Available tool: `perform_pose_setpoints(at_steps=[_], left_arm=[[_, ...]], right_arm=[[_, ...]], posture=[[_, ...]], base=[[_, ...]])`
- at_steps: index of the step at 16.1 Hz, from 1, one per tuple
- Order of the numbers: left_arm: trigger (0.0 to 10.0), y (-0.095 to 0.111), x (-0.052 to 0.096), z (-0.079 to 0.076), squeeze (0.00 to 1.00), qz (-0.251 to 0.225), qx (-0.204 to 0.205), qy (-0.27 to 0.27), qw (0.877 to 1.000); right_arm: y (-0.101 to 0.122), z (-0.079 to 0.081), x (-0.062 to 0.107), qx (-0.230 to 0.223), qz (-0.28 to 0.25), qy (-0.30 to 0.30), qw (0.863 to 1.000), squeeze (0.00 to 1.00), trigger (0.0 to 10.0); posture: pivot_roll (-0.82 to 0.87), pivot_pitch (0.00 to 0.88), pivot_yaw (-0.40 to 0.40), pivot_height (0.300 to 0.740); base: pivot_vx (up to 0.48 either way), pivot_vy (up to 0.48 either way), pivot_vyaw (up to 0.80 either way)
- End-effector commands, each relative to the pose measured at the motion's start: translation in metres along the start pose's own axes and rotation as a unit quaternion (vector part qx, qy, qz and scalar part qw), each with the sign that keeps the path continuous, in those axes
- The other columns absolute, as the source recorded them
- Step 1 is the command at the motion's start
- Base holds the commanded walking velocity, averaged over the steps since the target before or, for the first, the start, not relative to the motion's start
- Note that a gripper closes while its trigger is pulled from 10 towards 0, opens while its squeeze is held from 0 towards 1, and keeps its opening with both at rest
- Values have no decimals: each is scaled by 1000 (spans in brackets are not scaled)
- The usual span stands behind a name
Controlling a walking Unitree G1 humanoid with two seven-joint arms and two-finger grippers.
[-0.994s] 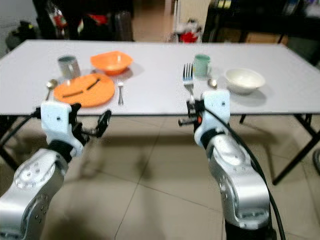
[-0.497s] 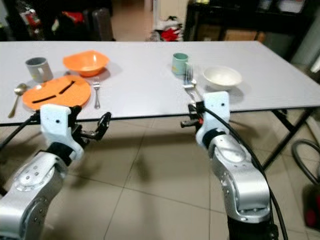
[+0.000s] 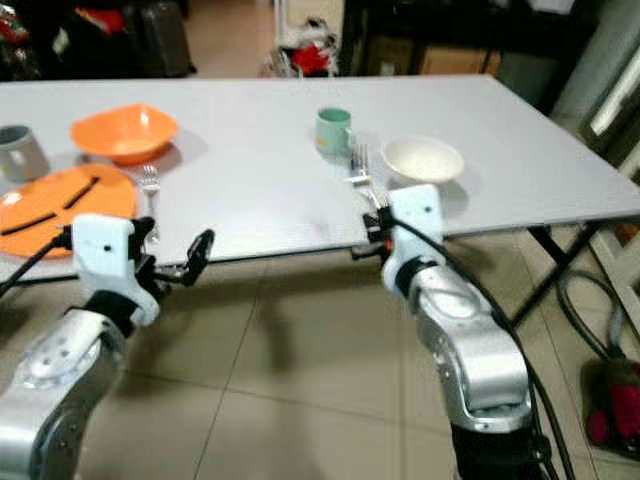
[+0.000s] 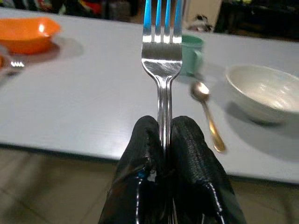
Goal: Setting the table
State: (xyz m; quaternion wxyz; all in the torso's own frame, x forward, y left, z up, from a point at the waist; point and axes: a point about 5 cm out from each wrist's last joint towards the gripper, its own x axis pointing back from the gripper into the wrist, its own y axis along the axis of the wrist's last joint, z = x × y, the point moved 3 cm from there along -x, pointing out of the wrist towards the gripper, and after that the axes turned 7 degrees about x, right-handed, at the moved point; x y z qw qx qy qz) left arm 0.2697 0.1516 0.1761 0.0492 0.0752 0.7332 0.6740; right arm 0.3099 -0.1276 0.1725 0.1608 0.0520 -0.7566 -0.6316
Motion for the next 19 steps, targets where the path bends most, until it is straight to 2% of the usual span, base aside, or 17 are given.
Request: perform_pose_setpoints(at_steps=[1, 19], left_arm=[[10000, 4, 1, 4, 0, -4, -5, 8, 1000], [10000, 9, 0, 7, 0, -9, -8, 11, 1000]], right_arm=[[5, 9, -1, 1, -12, 15, 1000, 0, 10000], [-6, 15, -1, -16, -4, 17, 1000, 0, 10000]], posture=[[-94, 2, -30, 740], [-85, 3, -27, 740]], base=[[262, 0, 0], [310, 0, 0]])
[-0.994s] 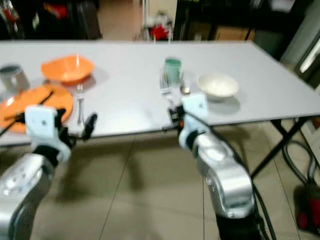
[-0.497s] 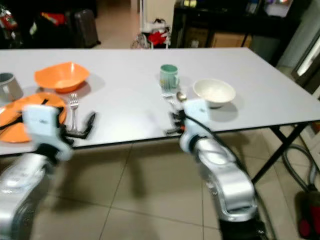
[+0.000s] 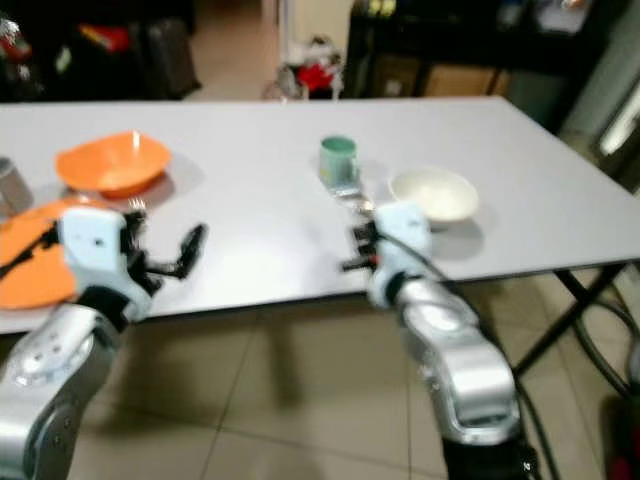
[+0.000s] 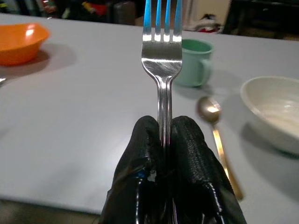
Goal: Setting the table
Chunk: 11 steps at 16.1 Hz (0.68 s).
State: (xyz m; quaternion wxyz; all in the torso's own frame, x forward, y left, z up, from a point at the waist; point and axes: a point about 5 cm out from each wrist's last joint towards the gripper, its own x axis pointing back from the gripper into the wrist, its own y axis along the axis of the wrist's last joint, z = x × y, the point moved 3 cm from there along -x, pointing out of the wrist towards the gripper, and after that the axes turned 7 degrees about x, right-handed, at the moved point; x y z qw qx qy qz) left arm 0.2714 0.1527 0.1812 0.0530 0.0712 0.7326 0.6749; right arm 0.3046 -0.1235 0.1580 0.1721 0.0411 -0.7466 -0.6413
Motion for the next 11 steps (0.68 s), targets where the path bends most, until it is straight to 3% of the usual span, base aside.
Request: perform_pose_setpoints(at_steps=[1, 11], left_arm=[[10000, 3, 1, 7, 0, -4, -7, 11, 1000], [10000, 6, -3, 7, 0, -11, -10, 8, 1000]], right_arm=[[8, 9, -2, 0, -17, 16, 1000, 0, 10000], [6, 11, -3, -2, -19, 22, 1000, 0, 10000]], posture=[[-85, 1, -28, 740], [-84, 0, -23, 740]], base=[[326, 0, 0], [324, 0, 0]])
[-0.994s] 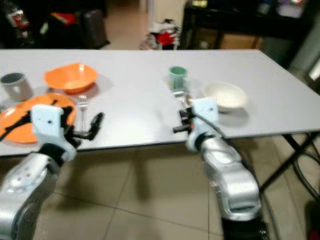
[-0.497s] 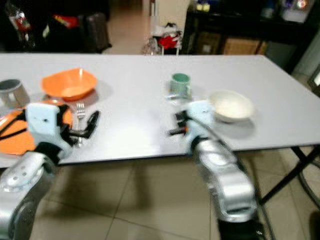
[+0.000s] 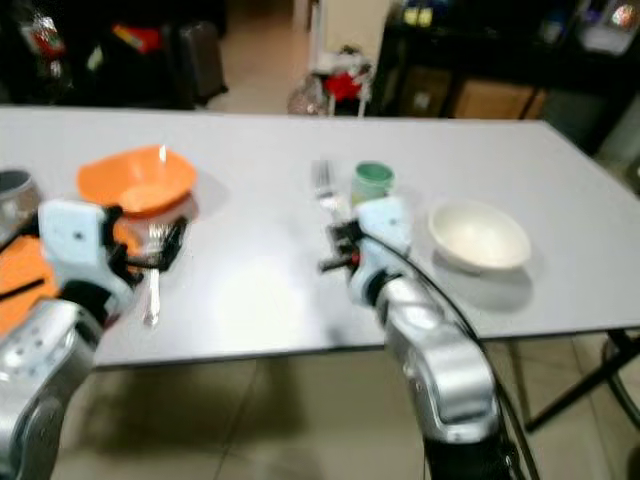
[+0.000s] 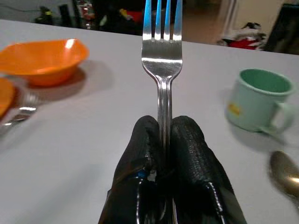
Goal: Setting the table
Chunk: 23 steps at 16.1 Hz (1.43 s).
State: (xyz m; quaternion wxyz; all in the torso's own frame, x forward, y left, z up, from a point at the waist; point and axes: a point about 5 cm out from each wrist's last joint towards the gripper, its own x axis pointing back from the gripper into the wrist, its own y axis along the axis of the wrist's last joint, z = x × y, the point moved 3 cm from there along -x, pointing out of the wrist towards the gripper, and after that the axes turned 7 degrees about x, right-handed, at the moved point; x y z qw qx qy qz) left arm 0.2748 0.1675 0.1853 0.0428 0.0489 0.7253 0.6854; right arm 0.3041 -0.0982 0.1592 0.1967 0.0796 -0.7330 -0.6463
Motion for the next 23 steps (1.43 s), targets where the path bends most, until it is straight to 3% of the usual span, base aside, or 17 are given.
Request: perform_pose_setpoints(at_steps=[1, 6, 13, 18, 23], left_arm=[[10000, 1, -2, -8, 0, -4, 3, -15, 1000], [10000, 2, -2, -8, 0, -8, 2, -16, 1000], [10000, 1, -7, -8, 0, -10, 0, -21, 1000], [10000, -1, -9, -10, 0, -5, -6, -21, 1000], [10000, -1, -11, -10, 0, -3, -9, -27, 1000]], right_arm=[[1, -12, 4, 5, -5, -22, 1000, 0, 10000], [-2, -12, 3, 9, -4, -22, 1000, 0, 10000], [-5, -12, 4, 51, -6, -39, 998, 0, 10000], [-10, -12, 8, 32, -1, -26, 999, 0, 10000], [-13, -14, 8, 14, 5, -35, 999, 0, 10000]], posture=[[-84, 0, -23, 740], [-80, 0, -25, 740], [-84, 0, -17, 740], [-86, 0, -12, 740], [-89, 0, 3, 740]], base=[[322, 0, 0], [325, 0, 0], [325, 0, 0], [62, 0, 0], [0, 419, -203]])
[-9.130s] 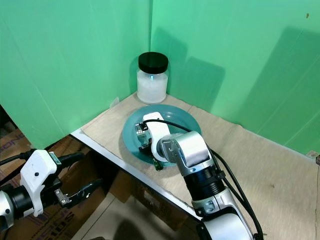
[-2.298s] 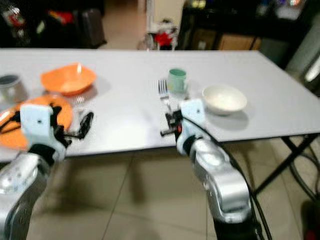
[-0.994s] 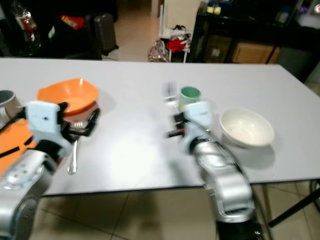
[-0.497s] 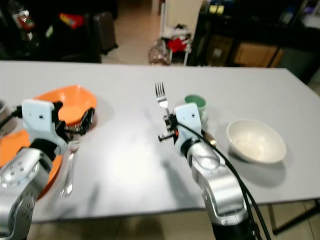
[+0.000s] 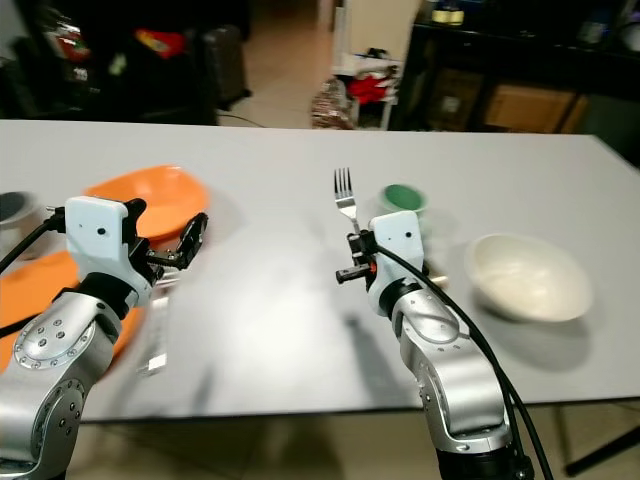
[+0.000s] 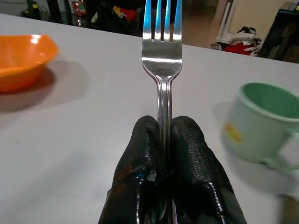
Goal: Setting the table
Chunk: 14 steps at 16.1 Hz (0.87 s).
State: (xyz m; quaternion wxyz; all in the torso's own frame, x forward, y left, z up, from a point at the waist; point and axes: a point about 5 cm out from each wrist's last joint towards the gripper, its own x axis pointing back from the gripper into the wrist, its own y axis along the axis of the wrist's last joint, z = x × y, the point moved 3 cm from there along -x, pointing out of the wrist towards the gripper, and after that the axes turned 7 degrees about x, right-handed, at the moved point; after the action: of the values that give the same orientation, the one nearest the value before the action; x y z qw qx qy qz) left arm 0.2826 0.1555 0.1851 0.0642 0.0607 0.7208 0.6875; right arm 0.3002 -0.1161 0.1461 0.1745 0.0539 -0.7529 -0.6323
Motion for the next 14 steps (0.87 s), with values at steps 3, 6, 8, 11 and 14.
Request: perform_pose_setpoints(at_steps=[3, 6, 8, 11, 14], left_arm=[[10000, 0, -3, 1, 0, 4, -6, -4, 1000], [10000, 2, -4, 7, 0, 3, -38, 8, 999], [10000, 2, -5, 7, 0, 4, -30, 9, 1000], [10000, 3, -7, 5, 0, 1, -20, 2, 1000], [10000, -1, -4, 6, 0, 17, -36, -15, 999]], right_arm=[[3, 0, 0, -12, -3, 0, 1000, 0, 10000], [4, 1, -2, -15, -2, 1, 1000, 0, 10000], [5, 0, -4, -13, -2, 0, 1000, 0, 10000], [5, -3, -8, 1, 4, 1, 1000, 0, 10000], [-10, 4, -23, 44, 81, 41, 995, 0, 10000]], posture=[[-88, 0, 4, 740], [-84, 0, 10, 740], [-85, 0, 14, 740], [-87, 0, 16, 740], [-82, 0, 13, 740]], base=[[0, 437, -613], [0, -29, -706], [0, -480, -241], [0, -153, 0], [0, 0, 0]])
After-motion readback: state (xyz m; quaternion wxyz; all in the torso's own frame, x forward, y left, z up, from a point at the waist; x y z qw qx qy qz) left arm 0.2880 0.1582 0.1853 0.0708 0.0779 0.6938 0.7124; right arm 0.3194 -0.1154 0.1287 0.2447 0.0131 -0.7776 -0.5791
